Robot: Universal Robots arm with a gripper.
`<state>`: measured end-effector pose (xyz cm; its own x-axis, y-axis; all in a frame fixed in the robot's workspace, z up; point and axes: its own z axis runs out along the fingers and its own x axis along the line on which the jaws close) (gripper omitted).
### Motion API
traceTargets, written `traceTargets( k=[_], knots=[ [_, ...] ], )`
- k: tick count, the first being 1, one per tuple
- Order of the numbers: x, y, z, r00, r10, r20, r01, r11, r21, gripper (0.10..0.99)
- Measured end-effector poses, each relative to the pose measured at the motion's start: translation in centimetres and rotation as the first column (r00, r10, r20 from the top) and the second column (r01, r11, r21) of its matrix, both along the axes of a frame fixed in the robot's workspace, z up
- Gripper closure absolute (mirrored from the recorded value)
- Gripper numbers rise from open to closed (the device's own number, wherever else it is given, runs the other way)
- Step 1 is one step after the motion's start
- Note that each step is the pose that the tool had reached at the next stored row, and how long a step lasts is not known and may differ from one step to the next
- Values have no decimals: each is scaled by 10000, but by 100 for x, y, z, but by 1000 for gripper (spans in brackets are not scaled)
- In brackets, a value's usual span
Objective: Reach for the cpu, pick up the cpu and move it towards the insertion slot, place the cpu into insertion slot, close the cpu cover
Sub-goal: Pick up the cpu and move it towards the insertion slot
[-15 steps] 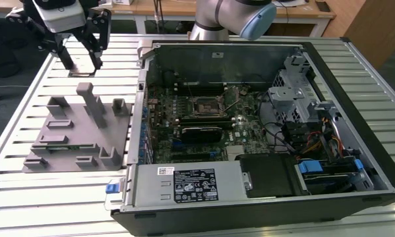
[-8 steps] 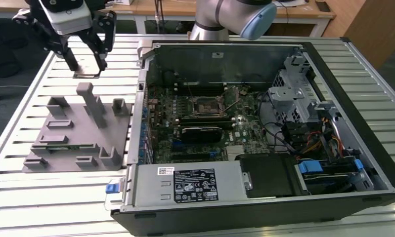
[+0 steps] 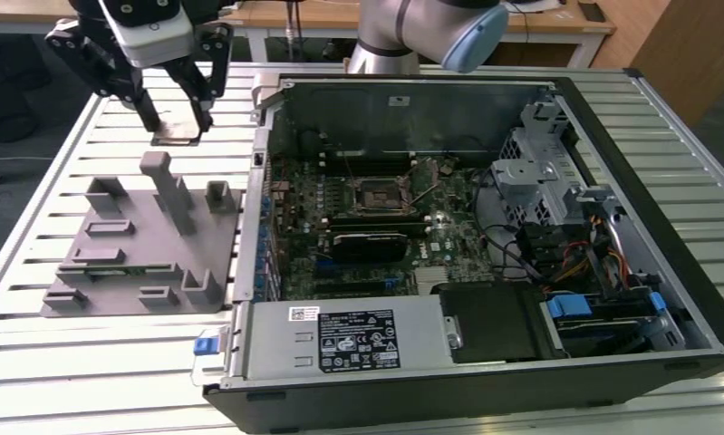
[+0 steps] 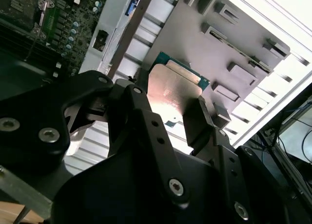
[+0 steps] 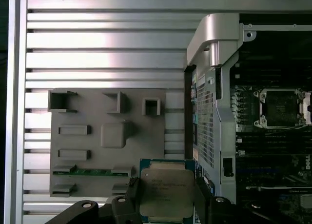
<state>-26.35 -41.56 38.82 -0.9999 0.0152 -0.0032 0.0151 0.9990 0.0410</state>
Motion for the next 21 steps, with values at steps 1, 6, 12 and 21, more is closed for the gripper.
traceTargets(
  k=[1, 6, 12, 21],
  knots=[
    [24, -1, -1, 10000, -2, 0, 2, 10000, 0, 557],
    [146, -2, -6, 10000, -10, -2, 10, 10000, 0, 557],
    [291, -2, -11, 10000, -21, -3, 21, 10000, 0, 557],
    [521, -2, -18, 10000, -34, -7, 34, 10000, -1, 557]
  ],
)
